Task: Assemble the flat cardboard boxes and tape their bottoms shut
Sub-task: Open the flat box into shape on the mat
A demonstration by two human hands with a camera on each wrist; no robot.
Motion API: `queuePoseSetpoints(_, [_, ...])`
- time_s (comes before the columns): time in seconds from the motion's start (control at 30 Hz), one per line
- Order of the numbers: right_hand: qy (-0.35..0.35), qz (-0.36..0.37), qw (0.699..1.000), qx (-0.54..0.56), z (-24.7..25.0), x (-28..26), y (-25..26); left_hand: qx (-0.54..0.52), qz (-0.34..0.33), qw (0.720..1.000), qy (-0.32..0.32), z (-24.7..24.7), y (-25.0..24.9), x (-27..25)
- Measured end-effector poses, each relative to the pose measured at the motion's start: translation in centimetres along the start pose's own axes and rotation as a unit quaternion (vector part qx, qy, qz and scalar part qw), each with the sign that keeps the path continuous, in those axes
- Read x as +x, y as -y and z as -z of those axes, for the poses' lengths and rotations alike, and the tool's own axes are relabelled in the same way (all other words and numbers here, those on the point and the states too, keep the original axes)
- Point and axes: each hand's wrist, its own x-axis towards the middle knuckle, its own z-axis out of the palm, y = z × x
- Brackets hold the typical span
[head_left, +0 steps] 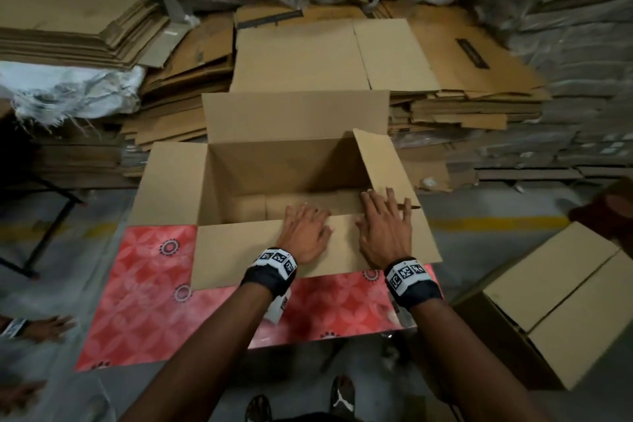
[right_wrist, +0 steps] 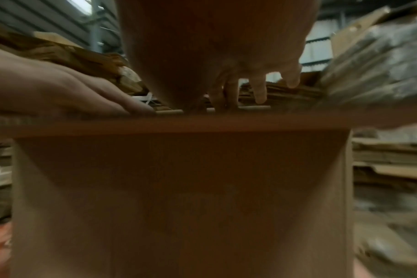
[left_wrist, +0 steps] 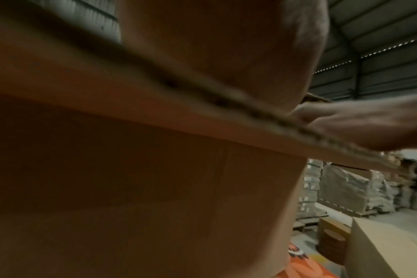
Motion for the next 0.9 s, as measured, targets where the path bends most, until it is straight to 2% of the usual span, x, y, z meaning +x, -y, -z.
queuePoseSetpoints(0.13, [-0.081,-0.025,0.996,-0.006,2.5,0.4,-3.6,0.017,0.012,1.000,-0.014,-1.0,-0.3,1.0])
queuePoseSetpoints(0.23, [-0.110,-0.097,0.989,0.013,2.9,0.7,-7.0,0.022,0.005,0.999,-0.040,-1.3,-0.3,0.8])
queuePoseSetpoints(0.33, [-0.067,-0.146,0.986,0.036,1.2,0.4,-9.7,0.023,0.006,0.998,-0.062,-1.6,-0.6,0.4])
queuePoseSetpoints(0.5, [0.014,-0.165,0.979,0.117,-3.1,-0.9,-11.3,0.025,0.015,0.998,-0.063,-1.9,-0.6,0.4])
queuePoseSetpoints(0.67, [0.018,-0.183,0.963,0.197,-4.2,-1.4,-11.0,0.018,0.028,0.998,-0.055,-2.0,-0.5,0.6])
queuePoseSetpoints(0.9, [0.019,-0.177,0.965,0.191,-4.4,-1.2,-11.1,0.013,0.028,0.998,-0.054,-1.9,-0.3,0.6])
